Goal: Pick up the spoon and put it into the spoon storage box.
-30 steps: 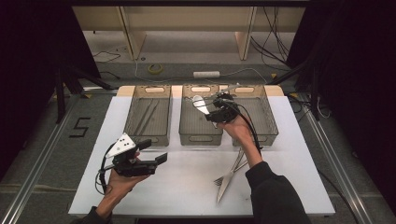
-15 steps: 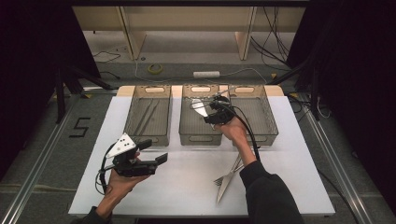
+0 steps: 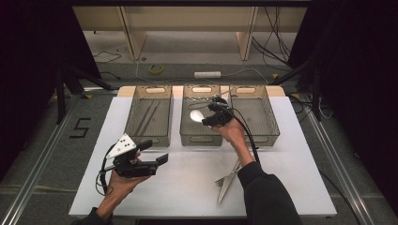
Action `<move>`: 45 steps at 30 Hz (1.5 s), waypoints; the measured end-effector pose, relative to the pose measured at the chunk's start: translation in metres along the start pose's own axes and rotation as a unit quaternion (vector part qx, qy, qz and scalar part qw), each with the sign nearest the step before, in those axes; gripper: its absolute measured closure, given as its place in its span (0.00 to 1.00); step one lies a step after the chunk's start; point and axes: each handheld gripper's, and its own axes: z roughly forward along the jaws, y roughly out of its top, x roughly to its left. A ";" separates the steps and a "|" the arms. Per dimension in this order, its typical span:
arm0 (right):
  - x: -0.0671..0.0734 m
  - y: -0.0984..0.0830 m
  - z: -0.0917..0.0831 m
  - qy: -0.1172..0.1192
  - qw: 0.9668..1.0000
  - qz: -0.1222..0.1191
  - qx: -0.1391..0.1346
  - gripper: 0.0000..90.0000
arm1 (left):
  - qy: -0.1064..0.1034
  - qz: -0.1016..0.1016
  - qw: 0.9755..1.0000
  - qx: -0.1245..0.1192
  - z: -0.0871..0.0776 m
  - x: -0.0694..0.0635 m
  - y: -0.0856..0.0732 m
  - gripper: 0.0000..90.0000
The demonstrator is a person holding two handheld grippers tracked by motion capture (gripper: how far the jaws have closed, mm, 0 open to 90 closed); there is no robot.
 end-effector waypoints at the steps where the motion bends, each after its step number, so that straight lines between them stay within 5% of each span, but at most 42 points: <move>1: 0.000 0.000 -0.001 0.005 1.000 0.001 -0.003 0.75 | 0.000 0.000 1.000 0.000 0.000 0.000 0.000 0.18; 10: -0.002 -0.003 -0.019 0.036 0.999 -0.002 -0.009 0.55 | 0.001 -0.001 1.000 0.001 0.000 0.000 0.000 0.18; 17: 0.004 -0.015 -0.045 0.068 0.997 -0.033 -0.031 0.43 | 0.002 -0.003 1.000 0.000 0.000 0.000 0.000 0.18; 26: 0.009 -0.041 -0.071 0.087 0.993 -0.049 -0.062 0.39 | 0.004 -0.001 1.000 0.000 0.000 0.000 0.000 0.18; 33: 0.007 -0.064 -0.085 0.081 0.992 -0.052 -0.081 0.37 | 0.005 0.000 1.000 0.000 0.000 0.000 0.000 0.18; 45: -0.001 -0.094 -0.086 0.074 0.992 -0.044 -0.088 0.42 | 0.005 -0.001 1.000 -0.001 0.000 0.000 -0.001 0.18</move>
